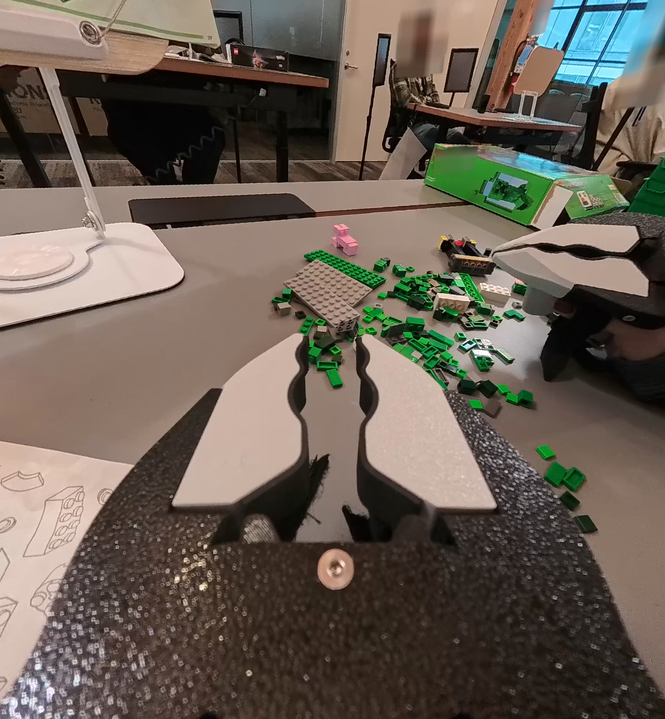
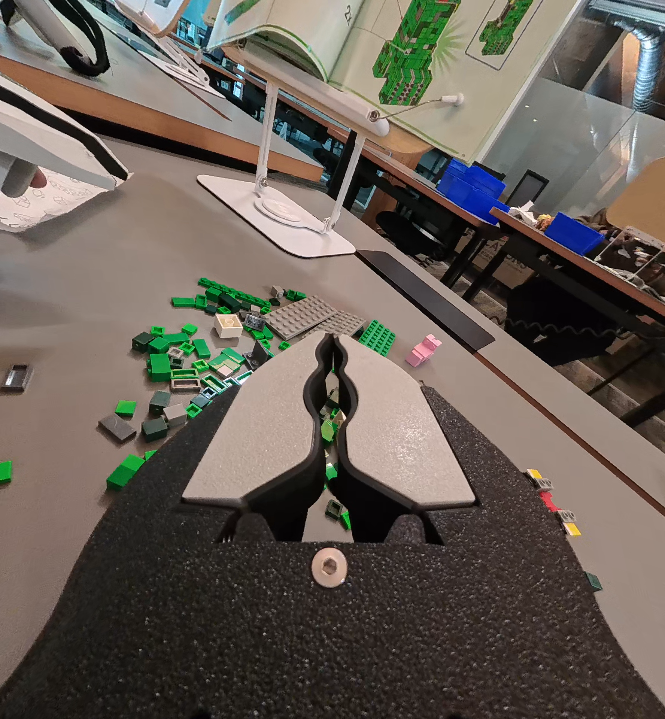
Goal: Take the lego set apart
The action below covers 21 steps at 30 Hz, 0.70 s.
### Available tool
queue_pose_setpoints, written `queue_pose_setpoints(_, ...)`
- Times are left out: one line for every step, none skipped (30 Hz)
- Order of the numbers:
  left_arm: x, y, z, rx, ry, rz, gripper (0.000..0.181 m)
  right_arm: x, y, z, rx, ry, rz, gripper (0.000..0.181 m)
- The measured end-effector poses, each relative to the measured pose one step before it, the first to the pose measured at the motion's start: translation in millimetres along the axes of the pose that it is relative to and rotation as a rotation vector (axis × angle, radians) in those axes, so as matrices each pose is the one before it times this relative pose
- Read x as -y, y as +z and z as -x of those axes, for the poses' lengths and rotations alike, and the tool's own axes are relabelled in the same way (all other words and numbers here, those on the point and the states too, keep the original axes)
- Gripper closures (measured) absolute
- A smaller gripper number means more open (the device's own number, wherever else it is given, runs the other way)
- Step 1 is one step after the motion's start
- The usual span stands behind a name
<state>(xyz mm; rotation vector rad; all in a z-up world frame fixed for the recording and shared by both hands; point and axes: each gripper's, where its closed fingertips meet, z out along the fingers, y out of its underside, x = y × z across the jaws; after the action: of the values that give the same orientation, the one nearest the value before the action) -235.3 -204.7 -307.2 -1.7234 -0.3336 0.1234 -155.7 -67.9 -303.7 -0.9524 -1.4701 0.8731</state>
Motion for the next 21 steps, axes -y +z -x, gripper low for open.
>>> queue_pose_setpoints(-0.01, -0.01, 0.02, 0.0, 0.0003, 0.0001, 0.159, -0.07, 0.08, 0.05, 0.001, 0.0003, 0.0003, 0.181)
queue_pose_setpoints(-0.03, 0.07, -0.07, -0.0003, 0.0, 0.0004, 0.159, -0.08, 0.05, 0.18, 0.0014, 0.0001, 0.0006, 0.181)
queue_pose_setpoints(0.01, 0.01, -0.01, -0.0001, 0.0, -0.0001, 0.158, 0.0, 0.0, 0.08, 0.0008, -0.0005, 0.0, 0.181)
queue_pose_setpoints(-0.01, -0.01, 0.04, 0.0002, 0.0003, 0.0001, 0.159, 0.13, -0.04, 0.13, 0.0006, -0.0006, -0.0008, 0.181)
queue_pose_setpoints(-0.19, 0.05, -0.04, -0.0001, 0.0, 0.0008, 0.158, 0.04, 0.02, 0.15, 0.0013, -0.0003, -0.0003, 0.181)
queue_pose_setpoints(-0.05, 0.08, 0.02, -0.0001, -0.0005, 0.0006, 0.158, -0.04, 0.07, 0.2, 0.0017, -0.0002, 0.0004, 0.181)
queue_pose_setpoints(-0.01, 0.01, 0.05, -0.0001, -0.0004, 0.0002, 0.159, -0.02, 0.08, 0.15, 0.0013, -0.0001, 0.0002, 0.181)
queue_pose_setpoints(-0.01, 0.01, 0.07, 0.0001, -0.0006, 0.0002, 0.159, -0.04, 0.0, 0.06, 0.001, 0.0003, 0.0, 0.181)
queue_pose_setpoints(0.02, -0.04, 0.12, -0.0002, -0.0009, -0.0001, 0.159, -0.02, 0.01, 0.02, 0.0006, 0.0005, -0.0002, 0.181)
queue_pose_setpoints(0.02, 0.03, -0.03, -0.0004, -0.001, 0.0, 0.159, 0.0, 0.02, 0.02, 0.0006, 0.0005, -0.0003, 0.181)
queue_pose_setpoints(0.01, 0.04, 0.08, -0.0004, -0.0009, 0.0002, 0.159, 0.08, 0.0, -0.01, 0.0007, 0.0005, -0.0002, 0.181)
queue_pose_setpoints(0.02, -0.06, 0.05, -0.0001, -0.0008, -0.0002, 0.159, -0.06, -0.01, 0.05, 0.001, 0.0003, 0.0001, 0.181)
queue_pose_setpoints(0.08, -0.03, 0.07, -0.0002, -0.0004, -0.0006, 0.159, -0.07, 0.1, 0.21, 0.0008, -0.0003, 0.0002, 0.181)
queue_pose_setpoints(0.01, -0.08, 0.03, 0.0, 0.0, -0.0002, 0.159, 0.02, -0.01, 0.11, 0.0006, -0.0008, 0.0001, 0.181)
queue_pose_setpoints(-0.02, 0.08, -0.05, -0.0002, 0.0, 0.0002, 0.159, -0.09, 0.08, 0.15, 0.0008, -0.0011, 0.0004, 0.181)
queue_pose_setpoints(-0.01, -0.01, -0.04, -0.0003, 0.0, 0.0001, 0.159, -0.04, 0.09, 0.25, 0.0009, -0.0012, 0.0003, 0.181)
queue_pose_setpoints(-0.02, -0.1, 0.0, -0.0002, -0.0001, 0.0001, 0.159, 0.07, 0.0, 0.22, 0.0009, -0.0012, 0.0001, 0.181)
queue_pose_setpoints(-0.01, 0.01, 0.02, -0.0004, -0.0004, 0.0002, 0.159, -0.08, 0.09, 0.15, 0.0008, -0.0011, 0.0003, 0.181)
queue_pose_setpoints(0.03, 0.04, -0.02, -0.0006, -0.0006, -0.0001, 0.159, -0.08, 0.07, 0.23, 0.0007, -0.0011, 0.0006, 0.181)
queue_pose_setpoints(0.03, -0.07, -0.03, -0.0001, -0.0007, -0.0003, 0.159, -0.01, -0.02, 0.1, 0.0007, -0.0011, 0.0004, 0.181)
queue_pose_setpoints(0.01, -0.04, 0.17, 0.0, -0.0006, 0.0, 0.159, -0.02, 0.1, 0.21, 0.0004, -0.0009, 0.0002, 0.181)
